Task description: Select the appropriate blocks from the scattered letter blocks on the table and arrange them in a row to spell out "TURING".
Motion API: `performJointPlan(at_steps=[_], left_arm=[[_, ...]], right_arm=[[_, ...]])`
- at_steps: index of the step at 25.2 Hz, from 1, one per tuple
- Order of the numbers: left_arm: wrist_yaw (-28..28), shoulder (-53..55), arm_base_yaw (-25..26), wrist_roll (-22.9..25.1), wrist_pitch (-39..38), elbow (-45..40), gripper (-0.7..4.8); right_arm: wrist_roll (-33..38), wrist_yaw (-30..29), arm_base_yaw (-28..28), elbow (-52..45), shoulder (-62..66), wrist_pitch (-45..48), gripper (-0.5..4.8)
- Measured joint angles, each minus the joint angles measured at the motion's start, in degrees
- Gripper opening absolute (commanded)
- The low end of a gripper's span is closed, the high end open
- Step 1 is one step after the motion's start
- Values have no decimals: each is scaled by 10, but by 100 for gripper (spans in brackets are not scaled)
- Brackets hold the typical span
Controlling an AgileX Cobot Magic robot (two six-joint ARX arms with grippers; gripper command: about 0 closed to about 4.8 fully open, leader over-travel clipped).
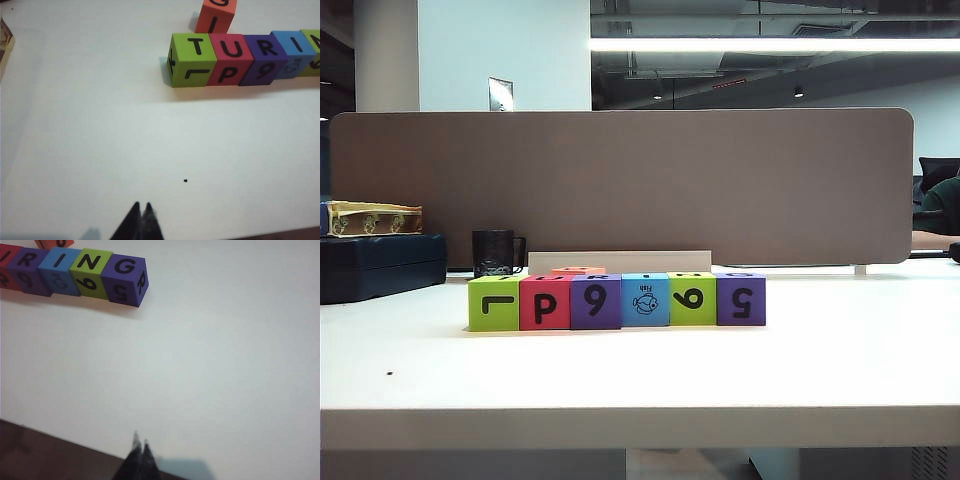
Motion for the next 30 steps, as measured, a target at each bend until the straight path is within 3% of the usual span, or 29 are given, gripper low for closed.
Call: performJointPlan(at_steps=[9, 17, 24, 30], left_arm=[[0, 0, 0, 0, 0, 0, -5], [0, 0, 0, 0, 0, 0, -5], [0, 0, 0, 0, 0, 0, -5], [1, 0, 0, 0, 0, 0, -5]], right_arm=[[-13, -1, -4, 0, 0, 0, -1], [-18, 0, -81, -20, -42, 90, -1], [-18, -1, -122, -29, -78, 107, -1], [-18, -2, -148, -104, -138, 176, -1]])
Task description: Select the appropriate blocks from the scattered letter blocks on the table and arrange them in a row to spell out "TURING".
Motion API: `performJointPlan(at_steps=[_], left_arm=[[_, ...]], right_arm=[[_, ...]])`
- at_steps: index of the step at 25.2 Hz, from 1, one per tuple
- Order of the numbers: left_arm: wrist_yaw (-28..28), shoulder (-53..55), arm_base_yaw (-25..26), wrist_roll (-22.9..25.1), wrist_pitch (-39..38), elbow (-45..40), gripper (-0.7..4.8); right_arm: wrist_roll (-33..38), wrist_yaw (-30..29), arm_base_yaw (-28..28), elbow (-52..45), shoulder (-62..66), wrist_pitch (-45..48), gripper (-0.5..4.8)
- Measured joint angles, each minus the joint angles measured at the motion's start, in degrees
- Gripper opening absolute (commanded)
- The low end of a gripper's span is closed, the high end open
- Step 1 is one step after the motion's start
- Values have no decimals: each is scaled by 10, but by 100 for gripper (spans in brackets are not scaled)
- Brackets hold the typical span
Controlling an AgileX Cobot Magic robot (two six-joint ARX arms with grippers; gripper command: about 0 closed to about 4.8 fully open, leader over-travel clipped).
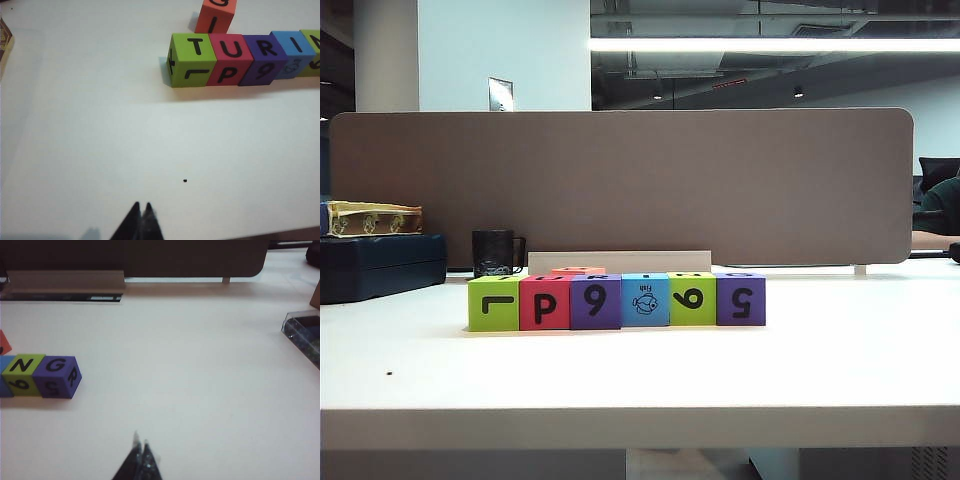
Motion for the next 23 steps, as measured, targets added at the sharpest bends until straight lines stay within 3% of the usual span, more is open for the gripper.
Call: performJointPlan(at_steps=[11, 23], left_arm=[[0, 0, 0, 0, 0, 0, -5], [1, 0, 0, 0, 0, 0, -5]], right_arm=[[0, 1, -3, -144, -70, 228, -1], [5, 1, -37, -208, -108, 254, -1]])
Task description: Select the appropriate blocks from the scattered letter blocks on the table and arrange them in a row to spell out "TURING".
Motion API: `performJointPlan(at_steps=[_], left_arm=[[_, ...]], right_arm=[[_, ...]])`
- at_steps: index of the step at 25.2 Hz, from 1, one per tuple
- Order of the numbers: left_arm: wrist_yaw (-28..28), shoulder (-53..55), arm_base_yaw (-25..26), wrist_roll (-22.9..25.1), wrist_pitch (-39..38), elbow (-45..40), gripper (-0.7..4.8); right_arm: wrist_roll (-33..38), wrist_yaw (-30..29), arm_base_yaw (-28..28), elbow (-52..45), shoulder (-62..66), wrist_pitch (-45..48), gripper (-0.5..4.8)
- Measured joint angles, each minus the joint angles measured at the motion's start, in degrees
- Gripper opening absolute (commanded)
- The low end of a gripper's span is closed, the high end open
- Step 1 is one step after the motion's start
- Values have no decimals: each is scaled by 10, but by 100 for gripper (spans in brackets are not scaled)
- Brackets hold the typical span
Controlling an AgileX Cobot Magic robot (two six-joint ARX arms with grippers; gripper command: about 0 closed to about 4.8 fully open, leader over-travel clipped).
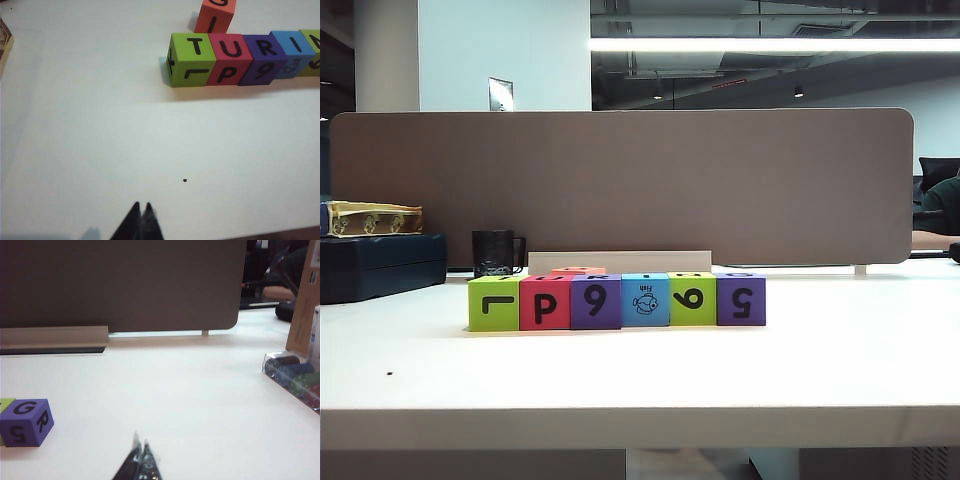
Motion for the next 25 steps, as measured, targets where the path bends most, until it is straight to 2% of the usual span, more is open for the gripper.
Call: performJointPlan(at_steps=[5, 12, 17, 25], left_arm=[[0, 0, 0, 0, 0, 0, -5], [0, 0, 0, 0, 0, 0, -5], [0, 0, 0, 0, 0, 0, -5], [0, 0, 0, 0, 0, 0, -5]], right_arm=[[2, 0, 3, 0, 0, -2, -1], [5, 0, 3, 0, 0, -62, -1], [5, 0, 3, 0, 0, -146, -1], [5, 0, 3, 0, 0, -150, -1]])
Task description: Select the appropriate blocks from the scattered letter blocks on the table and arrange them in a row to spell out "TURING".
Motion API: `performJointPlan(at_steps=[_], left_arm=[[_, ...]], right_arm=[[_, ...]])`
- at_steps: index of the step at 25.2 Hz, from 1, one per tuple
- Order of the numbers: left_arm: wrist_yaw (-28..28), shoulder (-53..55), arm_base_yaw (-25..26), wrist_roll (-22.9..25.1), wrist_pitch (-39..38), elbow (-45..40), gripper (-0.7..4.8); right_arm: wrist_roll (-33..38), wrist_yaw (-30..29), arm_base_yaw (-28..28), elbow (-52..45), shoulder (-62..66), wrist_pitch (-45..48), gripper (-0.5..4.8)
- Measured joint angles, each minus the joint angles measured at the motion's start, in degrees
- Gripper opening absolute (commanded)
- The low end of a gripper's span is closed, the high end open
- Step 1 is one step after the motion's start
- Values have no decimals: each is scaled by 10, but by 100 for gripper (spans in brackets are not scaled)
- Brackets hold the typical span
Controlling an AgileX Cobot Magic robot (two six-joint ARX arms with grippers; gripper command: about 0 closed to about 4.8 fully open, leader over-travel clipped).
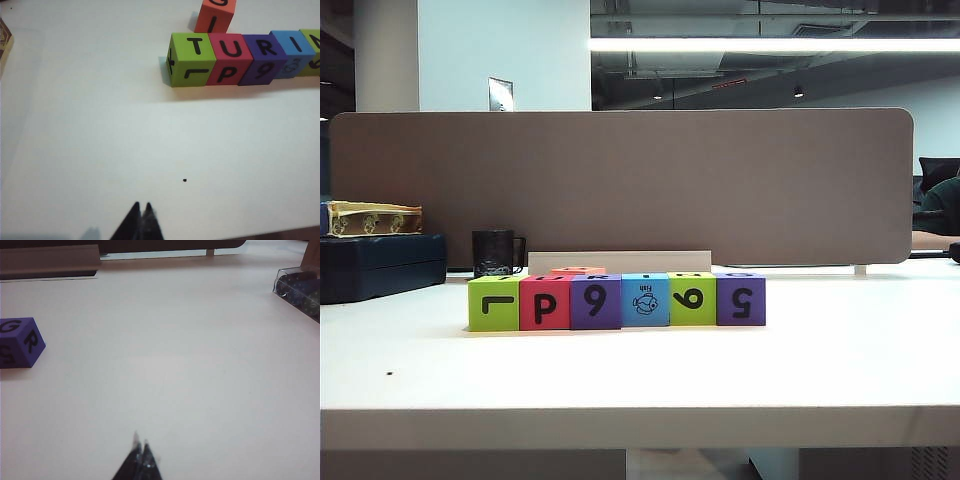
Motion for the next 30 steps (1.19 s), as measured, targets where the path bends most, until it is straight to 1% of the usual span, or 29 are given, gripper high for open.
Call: performJointPlan(at_steps=[13, 14, 15, 16, 17, 19, 20, 21, 22, 24, 28, 30], left_arm=[[0, 0, 0, 0, 0, 0, -5], [0, 0, 0, 11, 0, 0, -5], [-5, 0, 0, 32, 0, 0, -5], [-18, 0, 0, 61, 0, 0, -5], [-31, 0, 2, 76, 1, 0, -5], [-47, -7, 45, 92, 7, 0, -5], [-52, -14, 84, 93, 9, 0, -5], [-54, -18, 106, 93, 10, 0, -5], [-50, -26, 148, 93, 16, -3, -5], [-51, -51, 210, 85, 66, -34, -5], [-44, -101, 254, 77, 125, -88, -5], [-35, -124, 261, 75, 143, -110, -5]], right_arm=[[0, 0, 0, 0, 0, 0, -1], [0, 0, 0, 0, 0, 0, -1], [0, 0, 0, 0, 0, 0, 0], [0, 0, 0, 0, 0, 0, -1], [0, 0, 0, 0, 0, 0, -1], [0, 0, 0, 0, 0, 0, -1], [0, 0, 0, 0, 0, 0, -1], [0, 0, 0, 0, 0, 0, -1], [0, 0, 0, 0, 0, 0, -1], [0, 0, 0, 0, 0, 0, -1], [0, 0, 0, 0, 0, 0, -1], [0, 0, 0, 0, 0, 0, -1]])
